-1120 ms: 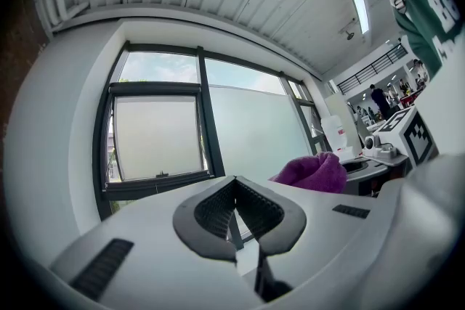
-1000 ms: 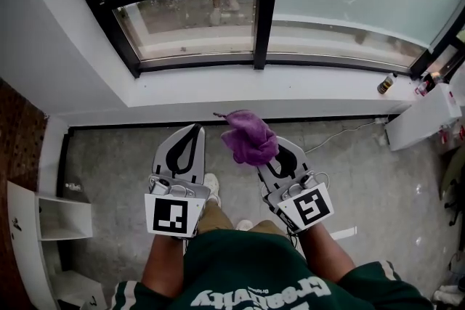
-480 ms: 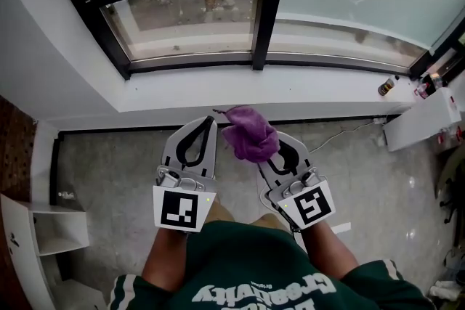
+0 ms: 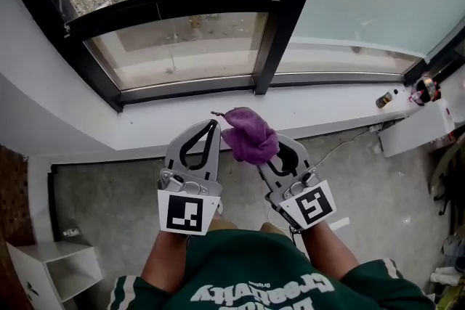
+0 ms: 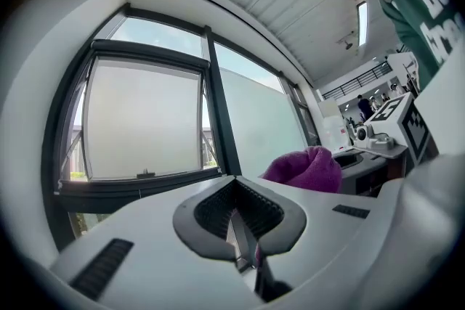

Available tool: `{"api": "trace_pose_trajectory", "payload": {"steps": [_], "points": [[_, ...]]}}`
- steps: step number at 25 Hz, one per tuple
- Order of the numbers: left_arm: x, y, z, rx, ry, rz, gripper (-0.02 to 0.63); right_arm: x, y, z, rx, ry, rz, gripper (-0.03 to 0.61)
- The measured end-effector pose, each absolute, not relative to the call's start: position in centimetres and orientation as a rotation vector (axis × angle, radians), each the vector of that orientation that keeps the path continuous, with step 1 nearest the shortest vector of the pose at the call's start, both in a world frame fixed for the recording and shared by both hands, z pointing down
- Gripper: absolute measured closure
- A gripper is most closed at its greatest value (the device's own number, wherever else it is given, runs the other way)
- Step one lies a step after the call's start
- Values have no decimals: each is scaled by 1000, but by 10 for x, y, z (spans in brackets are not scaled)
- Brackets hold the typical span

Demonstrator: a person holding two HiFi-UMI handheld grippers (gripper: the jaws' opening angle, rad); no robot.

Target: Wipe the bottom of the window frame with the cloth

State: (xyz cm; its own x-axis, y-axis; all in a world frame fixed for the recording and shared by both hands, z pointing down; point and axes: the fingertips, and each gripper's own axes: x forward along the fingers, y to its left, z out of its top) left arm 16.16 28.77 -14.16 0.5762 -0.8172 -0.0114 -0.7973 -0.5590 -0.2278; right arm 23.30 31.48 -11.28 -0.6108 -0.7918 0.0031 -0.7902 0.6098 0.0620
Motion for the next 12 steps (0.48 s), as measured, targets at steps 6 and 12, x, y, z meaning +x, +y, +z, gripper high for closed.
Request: {"api": "trace_pose_trajectory", "payload": {"steps": [6,12], "points": [[114,204,-153,-2605,1322,-117,604,190,228,-128,1406,-2754,-81,474],[73,147,-141,-2607,1374,-96,604,158,182,-122,1373,-2714,-63,474]]}}
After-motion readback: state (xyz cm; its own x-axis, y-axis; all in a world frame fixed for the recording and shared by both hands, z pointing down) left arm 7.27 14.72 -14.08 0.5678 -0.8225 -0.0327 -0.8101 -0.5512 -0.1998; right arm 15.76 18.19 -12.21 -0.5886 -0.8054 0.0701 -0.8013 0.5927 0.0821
